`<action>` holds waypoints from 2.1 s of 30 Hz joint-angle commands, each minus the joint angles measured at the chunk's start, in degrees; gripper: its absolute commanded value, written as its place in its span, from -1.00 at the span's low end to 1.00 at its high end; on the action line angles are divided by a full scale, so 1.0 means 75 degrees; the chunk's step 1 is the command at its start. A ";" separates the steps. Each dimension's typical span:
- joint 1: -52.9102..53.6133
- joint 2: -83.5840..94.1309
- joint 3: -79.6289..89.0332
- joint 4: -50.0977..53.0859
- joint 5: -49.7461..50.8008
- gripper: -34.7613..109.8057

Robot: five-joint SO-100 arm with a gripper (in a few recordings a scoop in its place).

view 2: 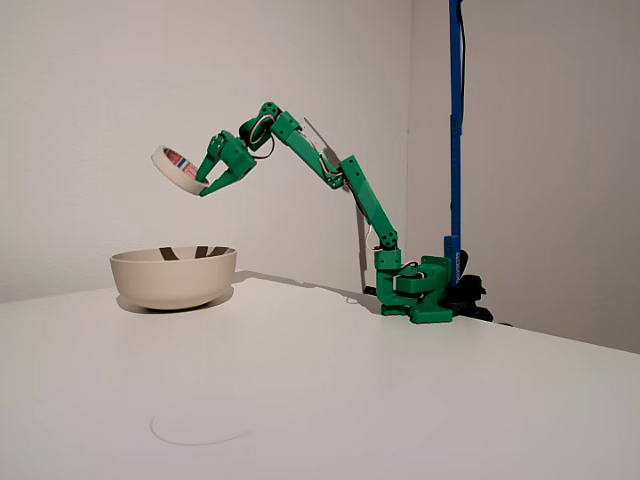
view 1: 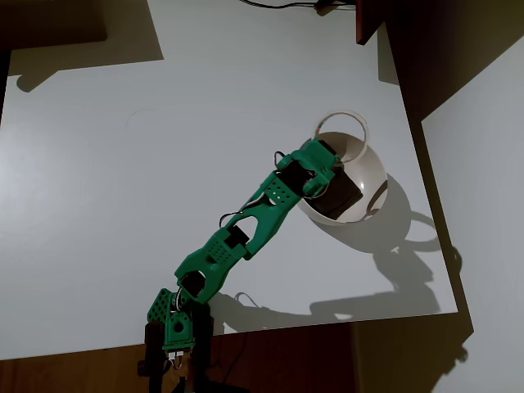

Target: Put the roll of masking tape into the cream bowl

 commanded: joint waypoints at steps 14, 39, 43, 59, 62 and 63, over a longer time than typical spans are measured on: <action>0.1594 -0.1465 -0.0398 -0.1219 -0.0141 -0.64; 0.1125 -0.0867 -0.0398 -0.1020 0.0527 -0.64; 0.0715 -0.0234 -0.0398 -0.0586 0.0656 -0.64; -0.2156 0.2227 -0.0398 0.1852 0.0797 -0.64; -0.2906 0.2719 -0.0398 0.2156 0.0703 -0.64; -0.3164 0.2906 -0.0398 0.2262 0.0691 -0.64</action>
